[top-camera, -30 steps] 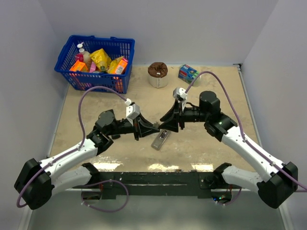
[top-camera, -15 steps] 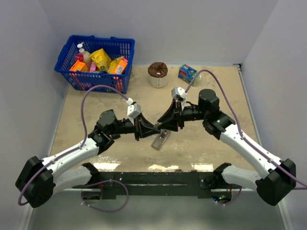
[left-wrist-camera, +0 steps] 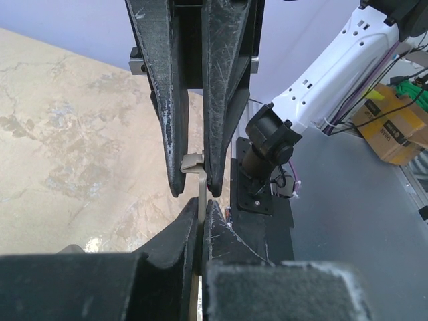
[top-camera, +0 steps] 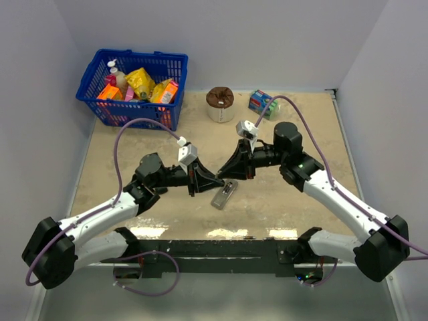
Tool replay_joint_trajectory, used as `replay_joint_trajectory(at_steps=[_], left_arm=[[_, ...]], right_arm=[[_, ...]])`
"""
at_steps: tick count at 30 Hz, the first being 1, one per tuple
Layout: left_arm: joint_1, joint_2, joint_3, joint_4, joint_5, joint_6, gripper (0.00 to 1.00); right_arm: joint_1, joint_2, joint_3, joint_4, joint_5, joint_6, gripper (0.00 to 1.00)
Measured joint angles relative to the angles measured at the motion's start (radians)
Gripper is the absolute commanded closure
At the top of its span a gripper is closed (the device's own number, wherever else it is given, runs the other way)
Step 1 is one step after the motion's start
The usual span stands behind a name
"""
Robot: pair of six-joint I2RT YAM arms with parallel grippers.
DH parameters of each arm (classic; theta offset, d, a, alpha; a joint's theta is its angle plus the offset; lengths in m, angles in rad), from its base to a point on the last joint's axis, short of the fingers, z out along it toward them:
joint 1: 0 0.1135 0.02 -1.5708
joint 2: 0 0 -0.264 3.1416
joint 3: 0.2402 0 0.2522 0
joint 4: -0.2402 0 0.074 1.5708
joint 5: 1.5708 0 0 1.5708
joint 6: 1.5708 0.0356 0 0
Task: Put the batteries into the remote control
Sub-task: Adjust the battery cover.
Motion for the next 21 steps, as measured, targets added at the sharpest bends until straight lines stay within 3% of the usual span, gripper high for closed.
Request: replay_joint_trajectory(at_steps=[2,4,9,10,12,14,21], left_arm=[[0.000,0.002,0.000,0.000,0.000,0.000,1.00],[0.000,0.004,0.000,0.000,-0.002,0.001,0.93],[0.000,0.006,0.002,-0.025,-0.034,0.007,0.69],[0.000,0.004,0.004,-0.044,-0.057,0.010,0.60],[0.000,-0.002,0.004,-0.080,-0.106,0.017,0.53],[0.000,-0.016,0.004,-0.131,-0.167,0.025,0.37],[0.000,-0.082,0.003,-0.259,-0.362,0.037,0.11]], right_arm=[[-0.002,0.002,0.000,0.001,-0.008,0.004,1.00],[-0.005,0.005,0.000,0.000,-0.012,0.010,1.00],[-0.005,0.006,0.000,-0.011,-0.001,0.010,1.00],[-0.005,0.006,0.000,-0.016,0.010,0.010,1.00],[-0.005,0.006,0.000,-0.030,0.033,0.009,1.00],[-0.006,0.008,0.000,-0.042,0.054,0.010,1.00],[-0.040,0.040,0.001,-0.077,0.137,0.013,1.00]])
